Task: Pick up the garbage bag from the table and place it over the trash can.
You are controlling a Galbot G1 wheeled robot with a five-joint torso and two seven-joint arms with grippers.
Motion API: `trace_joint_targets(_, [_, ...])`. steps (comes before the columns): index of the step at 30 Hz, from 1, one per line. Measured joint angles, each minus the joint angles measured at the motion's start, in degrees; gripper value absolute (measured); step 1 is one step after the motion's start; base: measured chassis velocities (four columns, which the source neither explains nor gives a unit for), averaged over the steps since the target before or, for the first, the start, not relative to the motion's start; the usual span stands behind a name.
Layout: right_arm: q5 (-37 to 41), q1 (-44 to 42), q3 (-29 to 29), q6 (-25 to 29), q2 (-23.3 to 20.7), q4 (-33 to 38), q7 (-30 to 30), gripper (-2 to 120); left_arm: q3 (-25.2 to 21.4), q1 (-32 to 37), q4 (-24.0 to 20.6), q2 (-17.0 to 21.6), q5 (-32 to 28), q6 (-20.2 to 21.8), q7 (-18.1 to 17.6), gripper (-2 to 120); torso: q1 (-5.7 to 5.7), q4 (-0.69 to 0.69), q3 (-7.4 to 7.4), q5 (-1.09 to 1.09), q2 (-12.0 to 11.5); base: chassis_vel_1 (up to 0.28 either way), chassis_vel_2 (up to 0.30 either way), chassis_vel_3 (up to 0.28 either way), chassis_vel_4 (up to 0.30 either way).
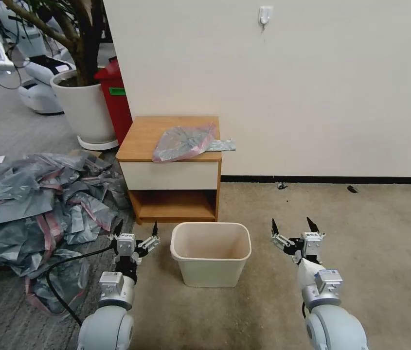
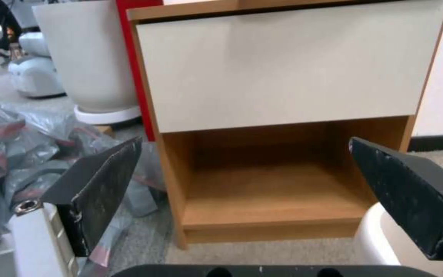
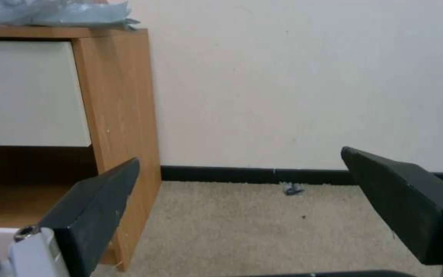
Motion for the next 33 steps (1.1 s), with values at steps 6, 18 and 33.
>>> trace_joint_targets(6, [0.0,0.0,0.0,0.0,0.0,0.0,0.0,100,0.0,0.0,0.0,0.0,0.0,0.0,0.0,100,0.0,0.0,0.0,0.0,0.0,0.0,0.0,0.0,0.0])
trace_joint_targets(18, [0.0,0.0,0.0,0.0,0.0,0.0,0.0,100,0.0,0.0,0.0,0.0,0.0,0.0,0.0,100,0.0,0.0,0.0,0.0,0.0,0.0,0.0,0.0,0.0])
trace_joint_targets(33, [0.0,0.0,0.0,0.0,0.0,0.0,0.0,100,0.0,0.0,0.0,0.0,0.0,0.0,0.0,100,0.0,0.0,0.0,0.0,0.0,0.0,0.0,0.0,0.0])
